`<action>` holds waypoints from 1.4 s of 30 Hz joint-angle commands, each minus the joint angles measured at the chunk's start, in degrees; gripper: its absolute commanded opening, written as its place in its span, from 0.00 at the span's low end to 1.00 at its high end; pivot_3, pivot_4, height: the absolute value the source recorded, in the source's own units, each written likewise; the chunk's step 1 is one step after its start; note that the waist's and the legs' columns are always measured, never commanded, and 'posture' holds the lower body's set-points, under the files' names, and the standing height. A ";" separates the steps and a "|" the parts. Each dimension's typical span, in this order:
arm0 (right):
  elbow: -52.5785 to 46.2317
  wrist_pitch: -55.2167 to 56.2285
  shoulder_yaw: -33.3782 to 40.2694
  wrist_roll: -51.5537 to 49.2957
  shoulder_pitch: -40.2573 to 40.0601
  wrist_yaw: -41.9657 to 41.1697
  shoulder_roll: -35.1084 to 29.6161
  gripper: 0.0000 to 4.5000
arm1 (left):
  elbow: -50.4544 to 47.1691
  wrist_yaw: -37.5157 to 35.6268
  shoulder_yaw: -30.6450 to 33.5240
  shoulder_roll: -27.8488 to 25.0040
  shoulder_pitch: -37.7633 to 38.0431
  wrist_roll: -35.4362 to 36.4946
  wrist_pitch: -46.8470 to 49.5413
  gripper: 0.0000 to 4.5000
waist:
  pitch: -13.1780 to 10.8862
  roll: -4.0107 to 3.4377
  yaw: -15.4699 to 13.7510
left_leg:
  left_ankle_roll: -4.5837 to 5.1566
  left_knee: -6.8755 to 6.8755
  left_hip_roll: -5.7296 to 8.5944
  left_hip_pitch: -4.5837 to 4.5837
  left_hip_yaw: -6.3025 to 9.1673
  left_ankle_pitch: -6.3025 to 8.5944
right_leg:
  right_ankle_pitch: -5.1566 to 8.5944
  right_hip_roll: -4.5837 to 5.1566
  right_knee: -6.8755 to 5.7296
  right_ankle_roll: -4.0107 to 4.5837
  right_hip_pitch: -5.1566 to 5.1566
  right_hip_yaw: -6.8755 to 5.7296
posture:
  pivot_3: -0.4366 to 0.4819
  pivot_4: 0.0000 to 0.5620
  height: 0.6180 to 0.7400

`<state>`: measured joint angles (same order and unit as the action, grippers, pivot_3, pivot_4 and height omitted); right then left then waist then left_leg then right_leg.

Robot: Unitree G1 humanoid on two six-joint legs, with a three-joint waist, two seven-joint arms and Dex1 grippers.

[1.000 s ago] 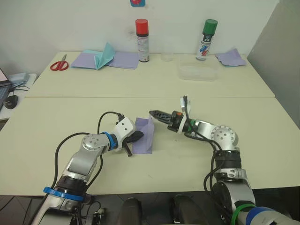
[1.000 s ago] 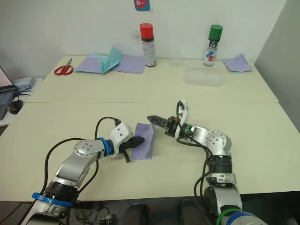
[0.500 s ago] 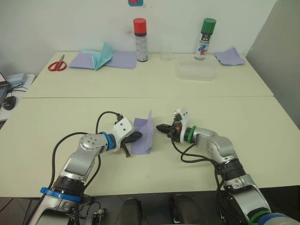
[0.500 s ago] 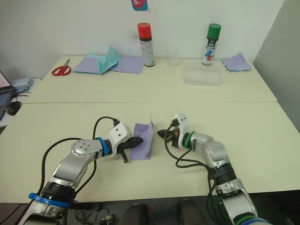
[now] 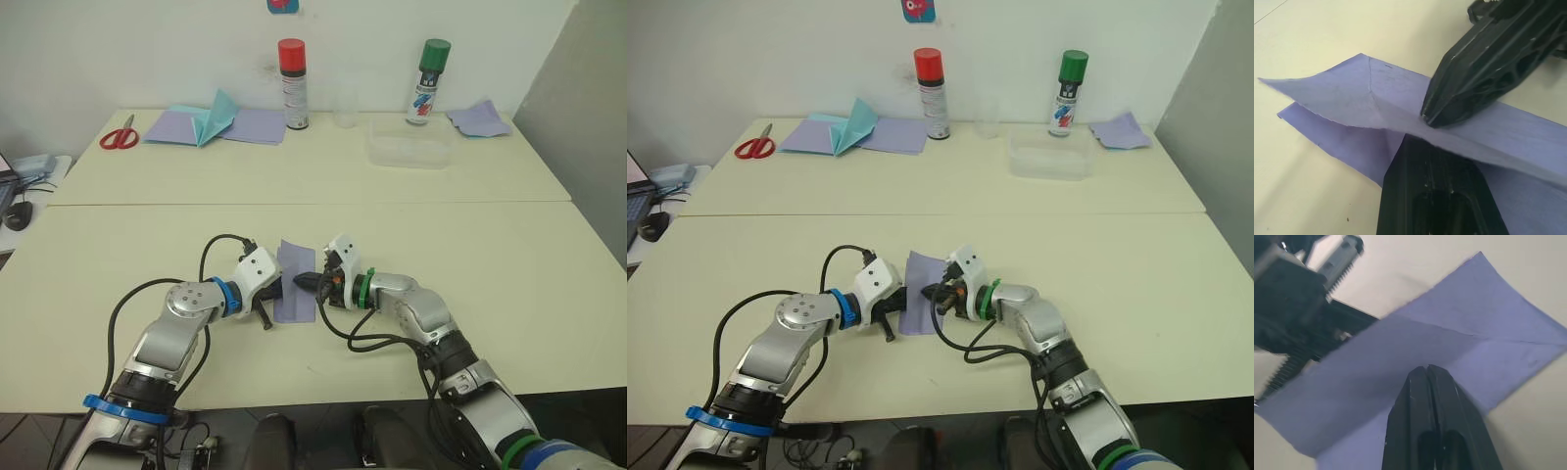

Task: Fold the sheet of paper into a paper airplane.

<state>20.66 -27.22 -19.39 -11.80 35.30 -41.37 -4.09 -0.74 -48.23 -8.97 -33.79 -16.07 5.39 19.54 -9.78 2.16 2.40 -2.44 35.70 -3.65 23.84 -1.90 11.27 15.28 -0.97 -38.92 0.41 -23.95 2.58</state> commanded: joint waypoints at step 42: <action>5.45 4.93 -1.41 7.60 1.23 -2.55 3.14 0.01 | -1.13 1.55 3.20 -1.83 2.07 7.44 7.69 0.00 | -0.01 0.07 1.24 | 0.00 -0.07 -0.10 -0.03 0.06 -0.01 | 0.03 -0.09 -0.11 0.07 -0.07 -0.01 | 0.48 0.27 1.00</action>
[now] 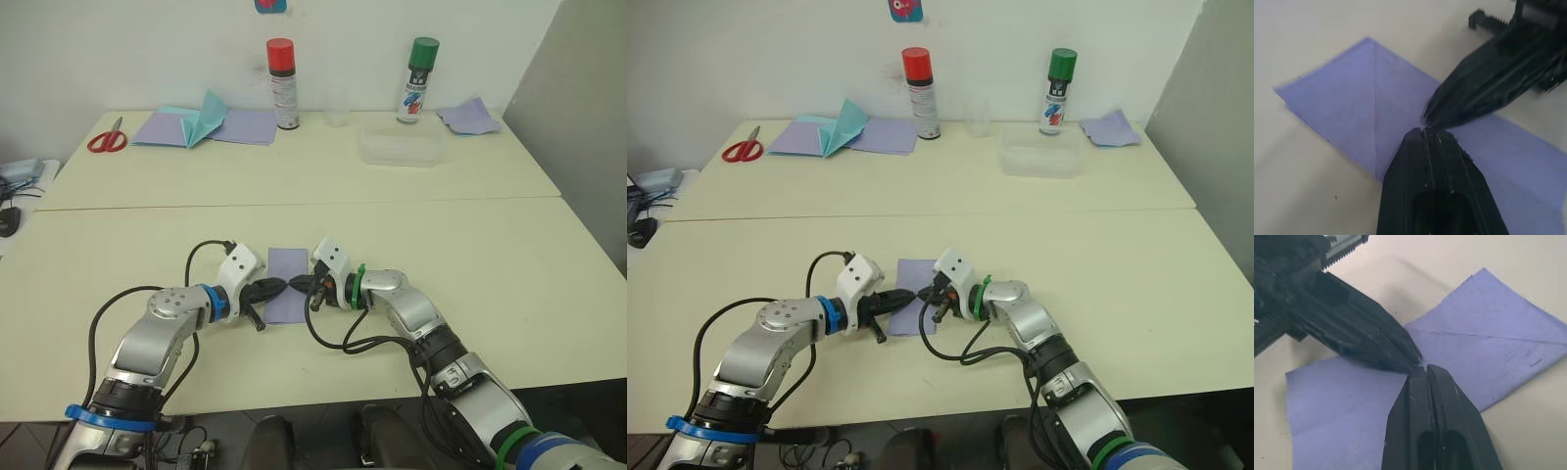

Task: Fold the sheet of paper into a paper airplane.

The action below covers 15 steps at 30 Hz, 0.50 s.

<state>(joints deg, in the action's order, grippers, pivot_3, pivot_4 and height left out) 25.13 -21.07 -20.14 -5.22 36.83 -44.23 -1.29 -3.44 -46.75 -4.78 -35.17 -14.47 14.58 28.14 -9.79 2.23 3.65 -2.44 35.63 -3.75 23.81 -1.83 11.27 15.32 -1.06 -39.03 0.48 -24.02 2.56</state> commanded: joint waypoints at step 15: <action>1.35 -1.20 -0.47 0.83 0.27 0.08 0.39 0.01 | 5.13 -1.04 -0.78 -0.50 0.87 -2.10 -3.73 0.00 | 0.01 0.00 0.00 | 0.00 0.02 0.01 -0.02 -0.01 0.00 | -0.01 0.01 0.00 -0.02 0.03 0.00 | 0.48 0.27 1.00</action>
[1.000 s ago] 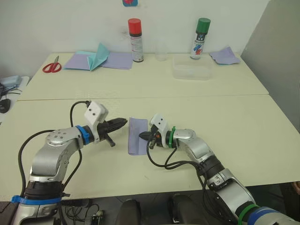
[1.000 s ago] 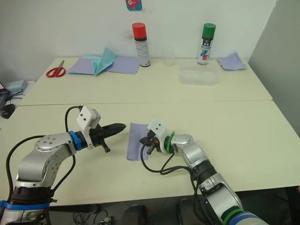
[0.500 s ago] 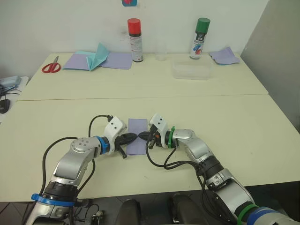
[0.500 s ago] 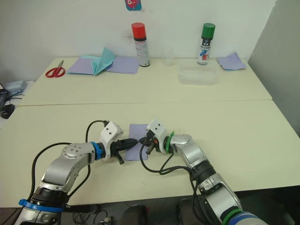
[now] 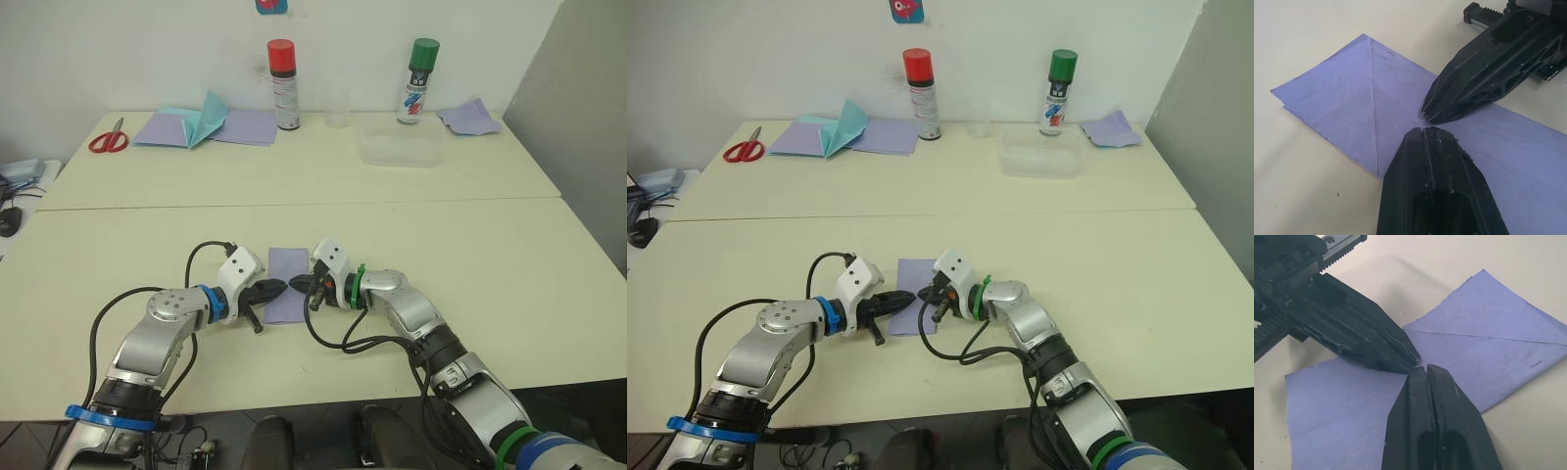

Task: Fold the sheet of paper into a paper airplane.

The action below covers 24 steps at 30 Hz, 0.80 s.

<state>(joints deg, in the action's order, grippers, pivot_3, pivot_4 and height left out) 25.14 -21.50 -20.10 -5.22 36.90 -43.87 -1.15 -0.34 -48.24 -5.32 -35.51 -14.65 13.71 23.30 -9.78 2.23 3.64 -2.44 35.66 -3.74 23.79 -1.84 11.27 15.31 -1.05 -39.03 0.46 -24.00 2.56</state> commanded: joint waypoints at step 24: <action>-5.25 1.40 -2.21 0.36 -0.97 -7.22 -4.46 0.01 | 3.29 -0.17 -0.65 -0.95 1.93 -0.99 2.37 0.00 | 0.03 -0.01 -0.16 | 0.00 0.05 0.03 0.00 -0.01 0.00 | -0.01 0.01 0.00 -0.03 0.04 0.01 | 0.48 0.27 1.00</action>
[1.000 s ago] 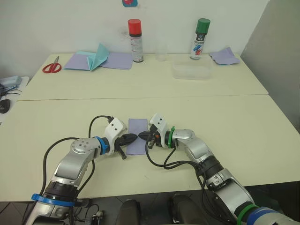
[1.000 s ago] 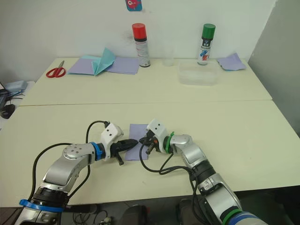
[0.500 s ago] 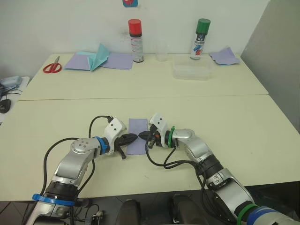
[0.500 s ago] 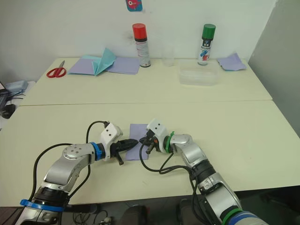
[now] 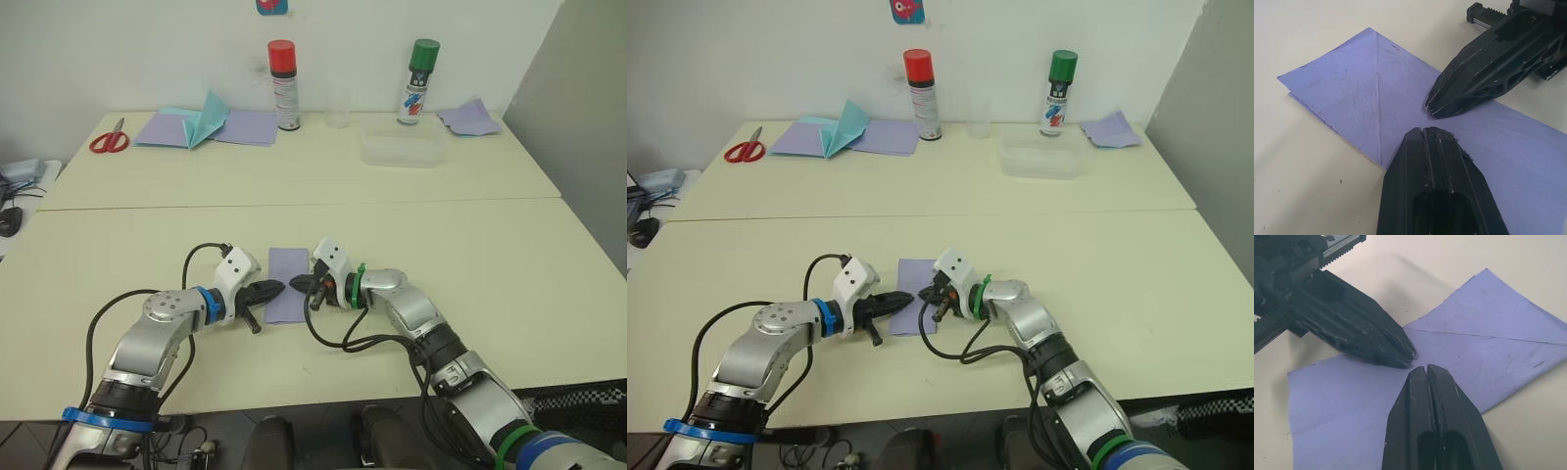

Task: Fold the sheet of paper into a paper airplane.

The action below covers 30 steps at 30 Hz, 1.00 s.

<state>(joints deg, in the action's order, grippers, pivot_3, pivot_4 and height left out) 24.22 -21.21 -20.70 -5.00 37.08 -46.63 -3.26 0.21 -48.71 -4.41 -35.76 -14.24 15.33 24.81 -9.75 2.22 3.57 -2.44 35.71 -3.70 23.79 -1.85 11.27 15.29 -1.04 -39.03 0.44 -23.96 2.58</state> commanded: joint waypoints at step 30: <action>-0.74 -1.05 -1.36 2.78 0.08 -2.61 -4.71 0.01 | 4.46 -1.45 -5.57 -0.08 1.26 -7.56 -5.18 0.00 | 0.03 -0.05 -0.64 | -0.01 0.01 0.02 -0.80 -0.01 0.00 | 0.18 0.11 0.04 0.29 0.76 0.01 | 0.48 0.27 1.00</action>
<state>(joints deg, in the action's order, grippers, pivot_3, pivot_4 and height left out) 21.78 -22.09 -23.13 -3.48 36.81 -51.05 -7.59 2.77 -49.21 -7.46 -35.10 -15.17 9.87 18.31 -9.72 2.17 2.94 -2.45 35.72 -3.68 22.98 -1.86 11.27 15.47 -0.93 -38.99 0.73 -23.19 2.59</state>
